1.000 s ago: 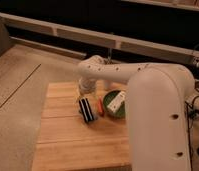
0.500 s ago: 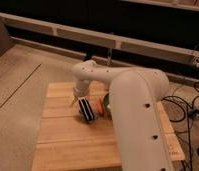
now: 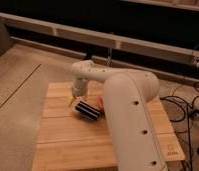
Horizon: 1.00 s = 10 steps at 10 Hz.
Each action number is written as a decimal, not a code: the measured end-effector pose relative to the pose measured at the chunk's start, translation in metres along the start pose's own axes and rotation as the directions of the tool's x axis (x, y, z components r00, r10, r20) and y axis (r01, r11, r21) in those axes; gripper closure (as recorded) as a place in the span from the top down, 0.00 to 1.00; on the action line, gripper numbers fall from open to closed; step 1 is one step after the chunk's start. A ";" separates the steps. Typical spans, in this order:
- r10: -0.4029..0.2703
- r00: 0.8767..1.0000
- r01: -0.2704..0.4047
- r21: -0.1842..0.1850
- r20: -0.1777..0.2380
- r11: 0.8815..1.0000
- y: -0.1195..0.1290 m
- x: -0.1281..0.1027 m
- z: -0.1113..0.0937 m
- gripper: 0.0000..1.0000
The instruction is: Place the eraser in the ceramic cup
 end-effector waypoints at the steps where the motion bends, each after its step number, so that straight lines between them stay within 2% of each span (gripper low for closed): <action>1: -0.001 1.000 0.001 0.004 0.006 1.000 -0.002 -0.002 -0.004 0.65; 3: -0.009 1.000 0.008 0.007 0.011 1.000 -0.002 -0.002 -0.010 0.65; 4: -0.029 1.000 0.029 0.013 -0.003 1.000 0.000 0.003 -0.012 0.65; 7: -0.122 0.990 0.126 0.050 -0.076 0.991 0.006 0.023 -0.021 0.65; 10: -0.171 0.974 0.181 0.062 -0.146 0.982 0.003 0.040 -0.026 0.65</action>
